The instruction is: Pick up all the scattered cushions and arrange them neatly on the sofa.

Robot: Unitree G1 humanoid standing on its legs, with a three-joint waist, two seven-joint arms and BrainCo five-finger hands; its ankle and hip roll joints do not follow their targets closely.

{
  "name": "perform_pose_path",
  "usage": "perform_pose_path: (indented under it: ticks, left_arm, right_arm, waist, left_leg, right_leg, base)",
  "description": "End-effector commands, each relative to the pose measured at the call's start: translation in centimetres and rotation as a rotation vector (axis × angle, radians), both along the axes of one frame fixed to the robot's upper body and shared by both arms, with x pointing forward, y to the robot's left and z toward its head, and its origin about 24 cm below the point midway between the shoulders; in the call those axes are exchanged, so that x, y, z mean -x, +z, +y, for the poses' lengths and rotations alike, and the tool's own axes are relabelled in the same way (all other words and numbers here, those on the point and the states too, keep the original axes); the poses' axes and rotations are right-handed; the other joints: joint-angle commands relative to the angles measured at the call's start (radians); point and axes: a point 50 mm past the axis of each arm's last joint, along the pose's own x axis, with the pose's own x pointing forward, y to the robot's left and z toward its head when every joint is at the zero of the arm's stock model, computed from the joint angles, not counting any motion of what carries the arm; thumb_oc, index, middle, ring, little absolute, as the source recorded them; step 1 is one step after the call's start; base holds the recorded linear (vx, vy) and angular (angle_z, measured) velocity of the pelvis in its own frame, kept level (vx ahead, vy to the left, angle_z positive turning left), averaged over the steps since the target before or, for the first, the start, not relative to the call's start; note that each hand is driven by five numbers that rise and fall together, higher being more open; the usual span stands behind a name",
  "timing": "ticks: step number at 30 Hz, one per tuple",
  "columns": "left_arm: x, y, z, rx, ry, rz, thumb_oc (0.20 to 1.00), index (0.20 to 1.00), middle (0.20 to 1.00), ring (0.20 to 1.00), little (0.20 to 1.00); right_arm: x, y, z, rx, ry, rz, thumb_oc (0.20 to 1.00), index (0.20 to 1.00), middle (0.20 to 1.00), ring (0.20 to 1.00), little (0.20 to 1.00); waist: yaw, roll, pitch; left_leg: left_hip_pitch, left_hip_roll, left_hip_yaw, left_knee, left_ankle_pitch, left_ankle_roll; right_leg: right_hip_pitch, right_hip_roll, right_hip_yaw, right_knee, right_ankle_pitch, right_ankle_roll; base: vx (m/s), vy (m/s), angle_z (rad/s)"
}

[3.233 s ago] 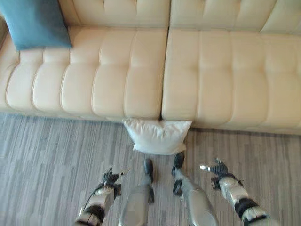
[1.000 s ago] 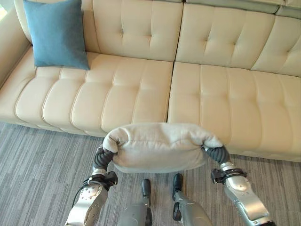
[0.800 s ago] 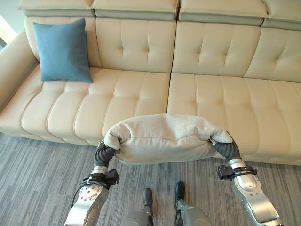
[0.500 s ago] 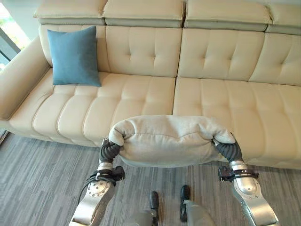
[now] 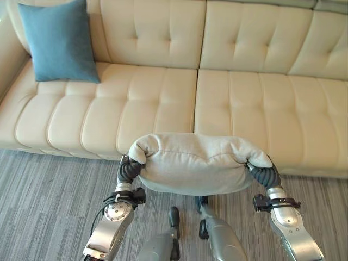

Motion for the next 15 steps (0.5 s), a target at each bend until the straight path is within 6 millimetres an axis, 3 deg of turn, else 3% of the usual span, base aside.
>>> perform_pose_path:
  ticks: [1, 2, 4, 6, 8, 9, 11, 12, 13, 14, 15]
  left_arm:
    - [-1.0, 5.1, 0.0, -0.005, -0.045, -0.287, 0.200, 0.200, 0.200, 0.200, 0.200]
    - [-1.0, 5.1, 0.0, -0.005, -0.045, -0.287, 0.200, 0.200, 0.200, 0.200, 0.200]
    - [-0.8, 4.8, 0.3, 0.002, -0.036, -0.272, 0.200, 0.200, 0.200, 0.200, 0.200]
    - [-0.7, 4.7, 0.4, 0.008, -0.027, -0.267, 0.200, 0.200, 0.200, 0.200, 0.200]
    - [-0.8, 4.5, 0.2, 0.021, -0.024, -0.257, 0.200, 0.200, 0.200, 0.200, 0.200]
    - [-0.7, 4.2, 0.1, 0.030, -0.024, -0.242, 0.200, 0.200, 0.200, 0.200, 0.200]
    - [-0.7, 4.2, 0.1, 0.029, -0.024, -0.243, 0.200, 0.200, 0.200, 0.200, 0.200]
    - [-0.5, 4.0, 0.0, 0.032, -0.025, -0.231, 0.200, 0.200, 0.200, 0.200, 0.200]
    - [-0.4, 3.9, 0.0, 0.032, -0.024, -0.227, 0.200, 0.200, 0.200, 0.200, 0.200]
    - [-0.4, 3.9, 0.0, 0.032, -0.024, -0.227, 0.200, 0.200, 0.200, 0.200, 0.200]
    - [-0.3, 3.8, -0.3, 0.031, -0.032, -0.218, 0.200, 0.200, 0.200, 0.200, 0.200]
  right_arm:
    - [-1.0, 4.4, -0.6, -0.003, 0.038, -0.240, 0.200, 0.200, 0.200, 0.200, 0.200]
    - [-1.0, 4.4, -0.6, -0.003, 0.038, -0.240, 0.200, 0.200, 0.200, 0.200, 0.200]
    - [-1.1, 4.4, -0.8, 0.004, 0.043, -0.232, 0.200, 0.200, 0.200, 0.200, 0.200]
    - [-1.1, 4.5, -0.8, 0.009, 0.044, -0.234, 0.200, 0.200, 0.200, 0.200, 0.200]
    - [-1.5, 4.7, -0.6, 0.009, 0.042, -0.243, 0.200, 0.200, 0.200, 0.200, 0.200]
    - [-1.7, 5.0, -0.3, -0.002, 0.052, -0.257, 0.200, 0.200, 0.200, 0.200, 0.200]
    - [-1.7, 5.0, -0.3, -0.003, 0.052, -0.258, 0.200, 0.200, 0.200, 0.200, 0.200]
    - [-1.9, 5.0, 0.1, -0.008, 0.064, -0.261, 0.200, 0.200, 0.200, 0.200, 0.200]
    - [-1.9, 5.1, 0.3, -0.007, 0.071, -0.263, 0.200, 0.200, 0.200, 0.200, 0.200]
    - [-1.9, 5.1, 0.3, -0.007, 0.071, -0.263, 0.200, 0.200, 0.200, 0.200, 0.200]
    - [-2.0, 5.3, 0.8, -0.001, 0.092, -0.271, 0.200, 0.200, 0.200, 0.200, 0.200]
  waist:
    - [-0.009, 0.027, -0.088]
    - [-0.010, 0.028, -0.088]
    - [0.000, 0.028, -0.074]
    - [0.003, 0.027, -0.068]
    - [0.011, 0.016, -0.062]
    - [0.020, 0.004, -0.057]
    - [0.019, 0.001, -0.058]
    - [0.023, 0.001, -0.067]
    - [0.023, 0.001, -0.073]
    - [0.022, 0.001, -0.072]
    - [0.028, 0.009, -0.081]
  left_leg:
    - [0.081, 0.061, 0.046, 0.369, 0.034, -0.127]
    - [0.076, 0.063, 0.044, 0.379, 0.030, -0.128]
    - [-0.004, 0.068, 0.046, 0.544, 0.097, -0.155]
    - [-0.027, 0.077, 0.057, 0.559, 0.080, -0.143]
    - [-0.084, 0.064, 0.058, 0.517, 0.021, -0.107]
    - [-0.119, 0.033, 0.038, 0.398, -0.062, -0.064]
    - [-0.119, 0.030, 0.038, 0.392, -0.057, -0.062]
    - [-0.116, 0.023, 0.007, 0.238, -0.063, -0.054]
    - [-0.108, 0.027, -0.013, 0.134, -0.009, -0.060]
    - [-0.104, 0.026, -0.013, 0.128, -0.006, -0.060]
    - [-0.130, 0.040, -0.048, 0.006, 0.099, -0.087]
  right_leg:
    - [0.094, 0.072, -0.027, -0.045, -0.138, -0.017]
    - [0.094, 0.073, -0.028, -0.048, -0.137, -0.019]
    - [0.151, 0.077, -0.027, -0.052, -0.179, -0.050]
    - [0.164, 0.077, -0.022, -0.053, -0.191, -0.057]
    - [0.190, 0.066, -0.012, -0.053, -0.200, -0.057]
    - [0.213, 0.050, 0.006, -0.055, -0.206, -0.044]
    - [0.212, 0.047, 0.006, -0.056, -0.204, -0.043]
    - [0.227, 0.045, 0.011, -0.057, -0.210, -0.039]
    - [0.235, 0.043, 0.009, -0.060, -0.214, -0.040]
    - [0.236, 0.043, 0.009, -0.060, -0.214, -0.040]
    - [0.270, 0.049, 0.006, -0.067, -0.226, -0.044]
  base:
    - [0.23, -0.133, 0.21]
    - [0.34, -0.191, 0.29]
    - [0.35, -0.186, -0.10]
    - [0.23, -0.109, -0.33]
    - [0.23, -0.067, -0.28]
    - [0.22, -0.043, -0.17]
    - [0.15, -0.002, -0.09]
    - [0.22, 0.018, -0.06]
    - [0.23, 0.018, -0.06]
    - [0.26, 0.045, -0.08]
    - [0.25, 0.055, -0.14]
